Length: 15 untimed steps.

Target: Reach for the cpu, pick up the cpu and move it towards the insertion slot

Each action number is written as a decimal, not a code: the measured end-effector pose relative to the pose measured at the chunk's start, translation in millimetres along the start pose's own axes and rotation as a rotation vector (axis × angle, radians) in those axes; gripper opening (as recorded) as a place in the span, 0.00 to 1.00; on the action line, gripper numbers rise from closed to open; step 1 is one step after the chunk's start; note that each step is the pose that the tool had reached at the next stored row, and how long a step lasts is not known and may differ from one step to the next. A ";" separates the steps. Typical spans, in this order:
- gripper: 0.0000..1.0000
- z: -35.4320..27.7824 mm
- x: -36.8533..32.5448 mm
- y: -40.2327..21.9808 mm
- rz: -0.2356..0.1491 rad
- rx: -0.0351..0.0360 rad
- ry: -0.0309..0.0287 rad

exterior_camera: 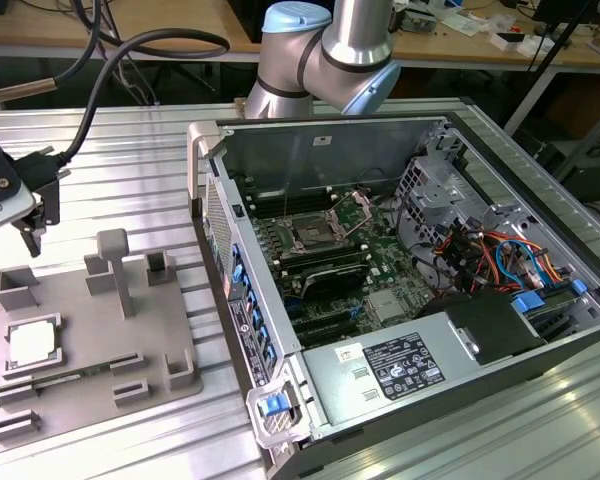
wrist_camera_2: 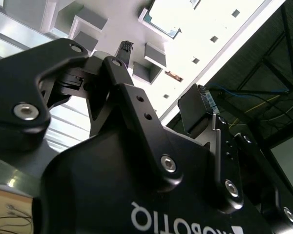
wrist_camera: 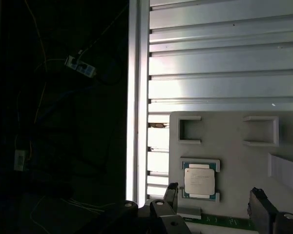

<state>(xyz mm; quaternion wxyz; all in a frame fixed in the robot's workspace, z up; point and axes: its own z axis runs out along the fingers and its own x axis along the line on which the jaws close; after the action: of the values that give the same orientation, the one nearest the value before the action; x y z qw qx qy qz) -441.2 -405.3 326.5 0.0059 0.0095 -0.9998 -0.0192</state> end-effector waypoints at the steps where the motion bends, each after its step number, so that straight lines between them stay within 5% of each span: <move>1: 0.66 0.1 0.0 0.0 0.000 0.0000 0.0000; 15: 0.66 7.9 -0.1 -0.3 0.000 0.0001 0.0001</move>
<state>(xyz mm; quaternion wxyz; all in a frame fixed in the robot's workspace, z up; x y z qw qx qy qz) -441.2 -405.3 318.5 0.0059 0.0095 -0.9998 -0.0191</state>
